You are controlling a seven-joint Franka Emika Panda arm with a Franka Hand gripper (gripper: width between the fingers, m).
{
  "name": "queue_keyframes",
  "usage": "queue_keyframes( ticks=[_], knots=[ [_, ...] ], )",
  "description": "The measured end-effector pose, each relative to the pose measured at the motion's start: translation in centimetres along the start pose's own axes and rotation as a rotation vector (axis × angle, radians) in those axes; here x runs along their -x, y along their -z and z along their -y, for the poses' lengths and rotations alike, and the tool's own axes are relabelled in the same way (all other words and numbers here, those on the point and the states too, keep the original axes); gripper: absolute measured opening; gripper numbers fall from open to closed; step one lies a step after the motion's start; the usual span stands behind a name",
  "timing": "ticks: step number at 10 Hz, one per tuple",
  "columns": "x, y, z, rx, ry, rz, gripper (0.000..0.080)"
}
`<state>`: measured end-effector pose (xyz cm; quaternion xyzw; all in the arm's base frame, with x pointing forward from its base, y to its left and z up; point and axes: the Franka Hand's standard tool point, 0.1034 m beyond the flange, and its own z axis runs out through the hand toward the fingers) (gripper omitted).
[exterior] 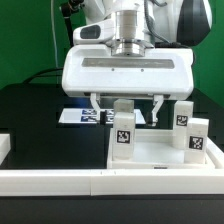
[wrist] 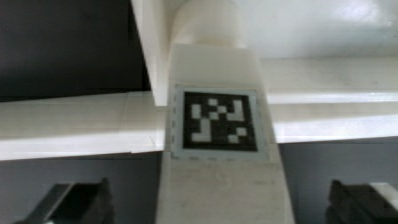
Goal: Assemble square table
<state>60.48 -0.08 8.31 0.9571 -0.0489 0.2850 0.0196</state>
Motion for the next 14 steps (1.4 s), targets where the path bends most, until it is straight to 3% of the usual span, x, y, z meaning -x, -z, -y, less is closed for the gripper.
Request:
queue_keyframes(
  ticks=[2, 8, 10, 11, 14],
  knots=[
    [0.0, 0.0, 0.0, 0.0, 0.0, 0.0, 0.0647],
    [0.2, -0.1, 0.1, -0.004, -0.005, 0.013, 0.0649],
    [0.1, -0.1, 0.8, -0.061, -0.055, 0.131, 0.0649],
    [0.0, -0.2, 0.9, -0.066, -0.067, 0.143, 0.0649],
    [1.3, -0.9, 1.2, -0.136, -0.096, 0.367, 0.0649]
  ],
)
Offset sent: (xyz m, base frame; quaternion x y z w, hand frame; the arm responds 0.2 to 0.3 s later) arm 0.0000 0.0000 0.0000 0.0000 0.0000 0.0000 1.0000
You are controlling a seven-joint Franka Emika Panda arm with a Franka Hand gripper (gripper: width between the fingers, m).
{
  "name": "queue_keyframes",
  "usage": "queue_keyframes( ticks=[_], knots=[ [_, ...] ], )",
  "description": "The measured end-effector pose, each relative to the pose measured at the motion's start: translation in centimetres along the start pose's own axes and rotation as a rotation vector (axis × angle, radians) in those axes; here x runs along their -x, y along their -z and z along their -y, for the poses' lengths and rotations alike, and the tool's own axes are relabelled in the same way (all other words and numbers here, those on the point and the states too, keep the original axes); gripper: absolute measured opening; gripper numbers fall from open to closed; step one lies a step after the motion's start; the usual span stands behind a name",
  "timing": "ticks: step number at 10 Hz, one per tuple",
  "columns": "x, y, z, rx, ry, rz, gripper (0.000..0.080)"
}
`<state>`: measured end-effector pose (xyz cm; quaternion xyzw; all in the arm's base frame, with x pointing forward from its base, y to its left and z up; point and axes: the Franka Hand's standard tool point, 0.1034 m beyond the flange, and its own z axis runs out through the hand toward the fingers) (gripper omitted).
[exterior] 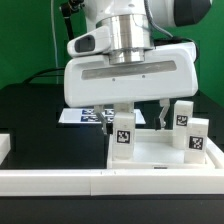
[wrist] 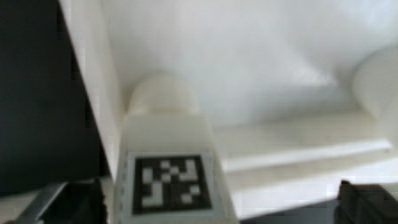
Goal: Assemble square table
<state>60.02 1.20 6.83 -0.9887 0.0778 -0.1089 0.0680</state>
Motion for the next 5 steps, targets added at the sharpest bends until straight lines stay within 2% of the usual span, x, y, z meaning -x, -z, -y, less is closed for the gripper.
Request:
queue_keyframes(
  ticks=[2, 4, 5],
  knots=[
    [-0.1, 0.4, -0.1, -0.002, -0.009, 0.145, 0.0649],
    [-1.1, 0.8, -1.3, 0.005, -0.019, 0.13, 0.0649],
    [-1.0, 0.7, -1.2, 0.004, -0.024, 0.133, 0.0649]
  ],
)
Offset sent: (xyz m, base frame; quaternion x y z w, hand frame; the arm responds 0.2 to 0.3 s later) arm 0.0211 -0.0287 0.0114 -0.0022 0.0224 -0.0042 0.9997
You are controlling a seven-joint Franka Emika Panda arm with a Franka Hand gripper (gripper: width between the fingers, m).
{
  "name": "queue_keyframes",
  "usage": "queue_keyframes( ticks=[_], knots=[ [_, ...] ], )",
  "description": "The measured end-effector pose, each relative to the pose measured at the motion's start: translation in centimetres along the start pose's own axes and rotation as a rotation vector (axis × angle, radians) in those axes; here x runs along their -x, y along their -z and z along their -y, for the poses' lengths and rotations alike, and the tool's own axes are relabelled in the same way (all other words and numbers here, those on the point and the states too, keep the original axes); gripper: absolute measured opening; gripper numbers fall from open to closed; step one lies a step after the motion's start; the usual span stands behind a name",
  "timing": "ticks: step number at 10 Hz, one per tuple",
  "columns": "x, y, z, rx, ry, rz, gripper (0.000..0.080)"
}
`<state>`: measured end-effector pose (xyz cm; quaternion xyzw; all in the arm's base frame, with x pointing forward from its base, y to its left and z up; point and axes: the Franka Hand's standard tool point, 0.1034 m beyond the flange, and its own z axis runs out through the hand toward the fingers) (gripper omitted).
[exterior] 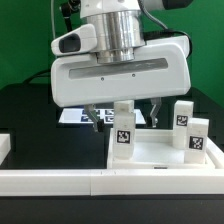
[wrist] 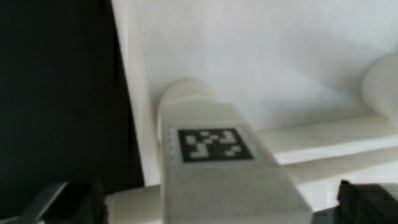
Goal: Assemble square table
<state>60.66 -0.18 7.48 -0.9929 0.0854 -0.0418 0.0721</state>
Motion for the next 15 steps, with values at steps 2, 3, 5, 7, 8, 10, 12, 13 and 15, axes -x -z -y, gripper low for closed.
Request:
queue_keyframes(
  ticks=[2, 3, 5, 7, 8, 10, 12, 13, 15],
  knots=[
    [0.0, 0.0, 0.0, 0.0, -0.015, 0.0, 0.0383],
    [0.0, 0.0, 0.0, -0.001, -0.043, 0.0, 0.0383],
    [0.0, -0.1, 0.1, -0.006, -0.225, 0.001, 0.029],
    [0.1, -0.1, 0.2, -0.012, -0.348, 0.002, 0.029],
    [0.1, -0.1, 0.2, -0.013, -0.416, 0.003, 0.029],
    [-0.1, -0.2, 0.2, -0.042, -0.735, -0.013, 0.029],
    [-0.1, -0.5, 0.9, -0.069, -1.068, -0.046, 0.029],
    [-0.3, -0.5, 1.1, -0.095, -1.211, -0.057, 0.029],
    [-0.5, -0.5, 1.1, -0.115, -1.28, -0.065, 0.029]
  ],
)
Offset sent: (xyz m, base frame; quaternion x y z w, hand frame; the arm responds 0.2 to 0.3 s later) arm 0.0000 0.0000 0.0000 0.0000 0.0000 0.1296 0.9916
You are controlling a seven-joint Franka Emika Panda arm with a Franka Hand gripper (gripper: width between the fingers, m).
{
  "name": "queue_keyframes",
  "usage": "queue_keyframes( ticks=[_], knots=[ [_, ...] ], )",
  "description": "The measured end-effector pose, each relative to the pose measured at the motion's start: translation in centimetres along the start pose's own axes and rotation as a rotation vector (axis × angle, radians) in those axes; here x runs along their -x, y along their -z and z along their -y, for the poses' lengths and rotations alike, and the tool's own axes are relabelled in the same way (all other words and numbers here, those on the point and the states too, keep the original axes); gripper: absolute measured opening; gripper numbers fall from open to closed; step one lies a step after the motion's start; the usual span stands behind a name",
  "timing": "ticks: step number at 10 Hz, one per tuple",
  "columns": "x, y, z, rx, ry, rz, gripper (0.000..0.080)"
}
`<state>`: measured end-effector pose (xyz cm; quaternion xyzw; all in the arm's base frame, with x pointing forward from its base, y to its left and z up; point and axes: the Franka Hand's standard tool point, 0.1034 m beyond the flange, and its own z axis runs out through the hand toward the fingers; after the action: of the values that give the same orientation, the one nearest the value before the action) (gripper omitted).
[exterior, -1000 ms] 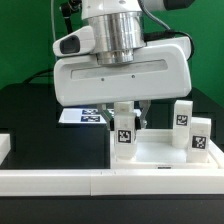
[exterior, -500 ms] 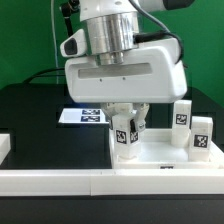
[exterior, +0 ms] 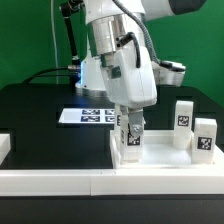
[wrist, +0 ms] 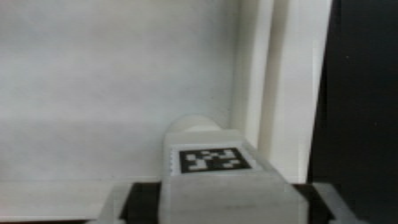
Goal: Assemble square table
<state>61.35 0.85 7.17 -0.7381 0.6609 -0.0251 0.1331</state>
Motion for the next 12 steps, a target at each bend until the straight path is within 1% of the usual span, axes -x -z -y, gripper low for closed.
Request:
queue_keyframes(
  ticks=[1, 2, 3, 4, 5, 8, 9, 10, 11, 12],
  knots=[
    [0.1, 0.0, 0.0, 0.001, 0.046, -0.001, 0.029],
    [0.5, 0.0, 0.1, 0.006, 0.125, -0.005, 0.0475],
    [0.4, 0.1, 0.3, 0.008, 0.232, -0.004, 0.0589],
    [0.5, 0.1, 0.4, 0.021, 0.423, -0.017, 0.0589],
    [0.9, 0.0, 0.4, 0.037, 0.563, -0.024, 0.0637],
    [0.6, 0.1, 0.3, 0.04, 0.742, -0.023, 0.0646],
    [0.2, 0.1, 0.2, 0.046, 0.873, -0.022, 0.0649],
    [-0.7, 0.1, -0.1, 0.055, 0.974, -0.027, 0.0649],
    [-0.6, 0.0, -0.2, 0.061, 1.058, -0.038, 0.0649],
    [-0.2, -0.2, -0.5, 0.07, 1.158, -0.044, 0.0649]
  ],
)
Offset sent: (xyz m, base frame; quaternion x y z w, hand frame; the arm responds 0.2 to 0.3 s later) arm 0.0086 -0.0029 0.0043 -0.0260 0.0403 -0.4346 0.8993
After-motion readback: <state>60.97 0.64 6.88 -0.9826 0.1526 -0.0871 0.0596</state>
